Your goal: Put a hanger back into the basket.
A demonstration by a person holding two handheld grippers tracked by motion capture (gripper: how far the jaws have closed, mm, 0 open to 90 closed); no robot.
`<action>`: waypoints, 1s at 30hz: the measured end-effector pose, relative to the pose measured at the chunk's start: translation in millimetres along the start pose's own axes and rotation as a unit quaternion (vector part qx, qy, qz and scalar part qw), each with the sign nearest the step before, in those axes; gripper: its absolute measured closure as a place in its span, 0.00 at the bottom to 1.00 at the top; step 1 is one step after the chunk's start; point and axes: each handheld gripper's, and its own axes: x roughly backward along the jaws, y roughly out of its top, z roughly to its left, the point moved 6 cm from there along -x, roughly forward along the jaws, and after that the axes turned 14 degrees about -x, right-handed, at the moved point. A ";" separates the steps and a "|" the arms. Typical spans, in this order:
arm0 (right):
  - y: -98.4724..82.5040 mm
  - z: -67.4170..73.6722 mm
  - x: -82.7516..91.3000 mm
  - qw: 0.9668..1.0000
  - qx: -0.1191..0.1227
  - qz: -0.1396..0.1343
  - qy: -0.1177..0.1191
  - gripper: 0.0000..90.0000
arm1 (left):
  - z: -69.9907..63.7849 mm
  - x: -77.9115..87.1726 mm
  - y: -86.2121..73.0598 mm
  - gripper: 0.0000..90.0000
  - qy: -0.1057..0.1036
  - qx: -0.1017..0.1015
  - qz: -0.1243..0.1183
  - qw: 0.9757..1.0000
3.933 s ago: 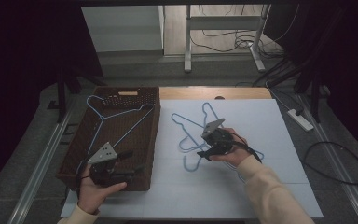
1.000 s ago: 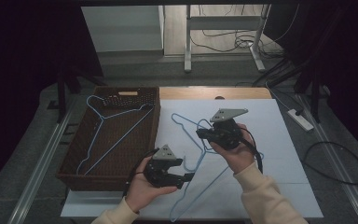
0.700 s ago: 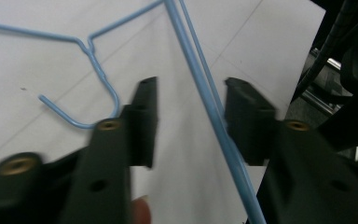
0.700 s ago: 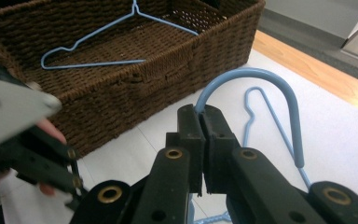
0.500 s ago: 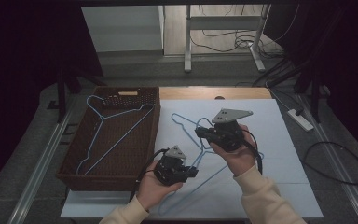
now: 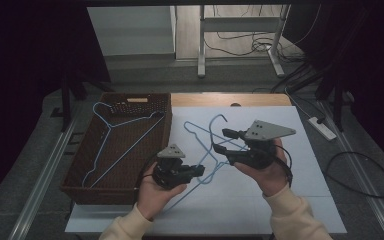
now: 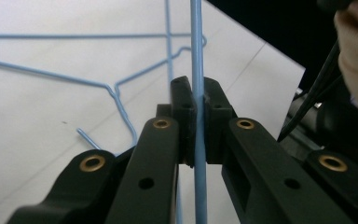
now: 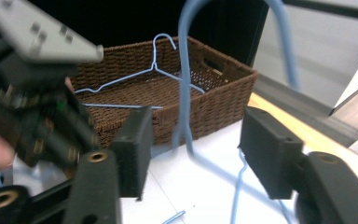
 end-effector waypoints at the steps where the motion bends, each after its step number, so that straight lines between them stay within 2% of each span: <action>1: -0.6 -1.2 5.2 1.000 0.002 -0.005 -0.003 0.47 | 3.6 5.4 2.0 0.95 -0.001 0.005 -0.007 1.000; 3: -3.7 -5.5 12.2 1.000 -0.003 -0.005 -0.006 0.45 | 10.9 16.1 5.5 0.95 0.002 0.010 -0.016 1.000; 4: -5.9 -8.6 15.3 1.000 -0.007 -0.006 -0.009 0.44 | 10.9 16.1 5.5 0.95 0.002 0.010 -0.016 1.000; 6: -8.9 -12.8 18.5 1.000 -0.012 -0.009 -0.014 0.42 | 19.4 29.6 9.4 0.95 0.010 0.014 -0.025 1.000; 14: -40.0 -41.0 26.6 0.998 -0.034 0.016 -0.045 0.39 | 52.4 70.1 11.6 0.95 0.040 0.023 -0.043 0.998; 19: -53.9 -52.4 27.2 0.997 -0.042 0.031 -0.055 0.39 | 73.7 91.6 0.3 0.95 0.067 0.026 -0.040 0.997; 22: -62.0 -59.1 26.4 0.996 -0.048 0.040 -0.063 0.38 | 88.4 107.6 -10.5 0.95 0.086 0.034 -0.041 0.995; 25: -68.6 -62.9 25.2 0.995 -0.048 0.051 -0.071 0.38 | 99.4 121.1 -19.1 0.95 0.095 0.045 -0.046 0.993; 30: -76.3 -64.4 22.0 0.994 -0.043 0.062 -0.080 0.38 | 126.2 147.8 -40.0 0.95 0.124 0.071 -0.052 0.988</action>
